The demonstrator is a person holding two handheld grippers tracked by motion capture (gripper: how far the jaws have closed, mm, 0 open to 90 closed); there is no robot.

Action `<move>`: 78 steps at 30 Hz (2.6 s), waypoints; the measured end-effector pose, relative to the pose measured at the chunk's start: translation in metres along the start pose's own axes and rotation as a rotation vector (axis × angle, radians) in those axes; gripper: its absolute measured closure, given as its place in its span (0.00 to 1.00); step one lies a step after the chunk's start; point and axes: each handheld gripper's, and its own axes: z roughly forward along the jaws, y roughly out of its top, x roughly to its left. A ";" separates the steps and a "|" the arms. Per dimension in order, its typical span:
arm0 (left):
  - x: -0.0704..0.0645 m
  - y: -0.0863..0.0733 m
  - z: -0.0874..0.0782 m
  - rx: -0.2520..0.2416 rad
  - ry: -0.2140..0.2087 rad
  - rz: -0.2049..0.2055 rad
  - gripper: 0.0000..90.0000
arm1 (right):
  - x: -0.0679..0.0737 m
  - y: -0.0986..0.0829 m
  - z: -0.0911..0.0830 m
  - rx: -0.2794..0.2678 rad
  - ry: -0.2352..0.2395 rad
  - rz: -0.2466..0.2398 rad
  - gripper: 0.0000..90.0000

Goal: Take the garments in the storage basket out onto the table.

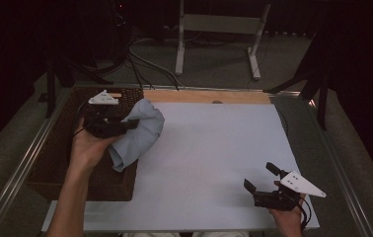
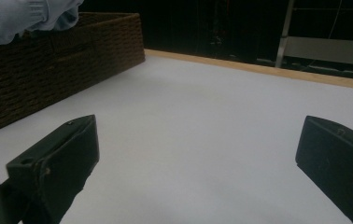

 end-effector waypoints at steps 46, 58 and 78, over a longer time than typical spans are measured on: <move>-0.025 0.015 0.038 -0.001 -0.024 0.011 0.79 | 0.000 0.000 0.000 -0.001 0.003 0.000 0.00; -0.031 0.017 0.049 0.000 -0.022 0.009 0.79 | -0.001 0.000 0.000 -0.003 -0.001 -0.001 0.00; -0.048 0.017 0.076 0.019 -0.055 0.015 0.80 | -0.001 0.000 -0.001 -0.005 -0.002 0.001 0.00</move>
